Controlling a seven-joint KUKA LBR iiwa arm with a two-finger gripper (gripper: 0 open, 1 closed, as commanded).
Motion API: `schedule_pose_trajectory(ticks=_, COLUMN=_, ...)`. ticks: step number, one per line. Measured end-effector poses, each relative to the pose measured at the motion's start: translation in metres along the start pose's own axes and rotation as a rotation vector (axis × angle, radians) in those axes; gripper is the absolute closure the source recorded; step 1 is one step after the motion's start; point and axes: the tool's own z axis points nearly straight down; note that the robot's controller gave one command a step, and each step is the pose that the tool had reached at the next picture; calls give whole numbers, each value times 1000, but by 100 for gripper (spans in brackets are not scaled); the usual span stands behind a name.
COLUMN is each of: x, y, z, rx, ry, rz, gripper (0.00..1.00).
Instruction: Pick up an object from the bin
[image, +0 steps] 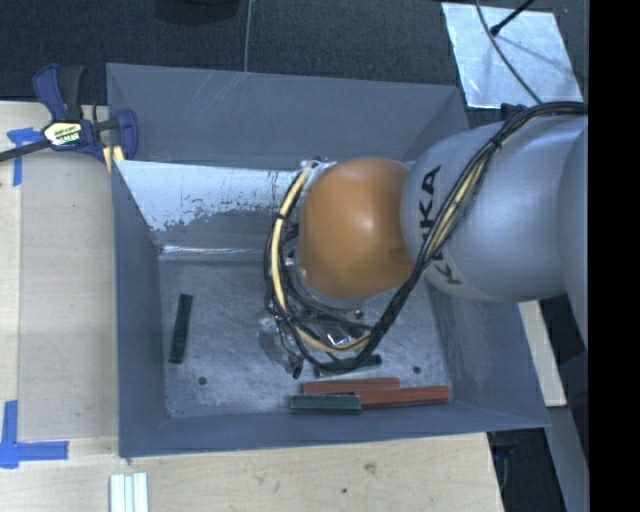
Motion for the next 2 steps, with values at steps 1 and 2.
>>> schedule_pose_trajectory(ticks=1, x=0, y=-2, z=0, rx=1, ry=0, rz=4, gripper=0)
schedule_pose_trajectory(ticks=2, x=42, y=-59, z=88, rx=-1, ry=6, rz=-22, gripper=0)
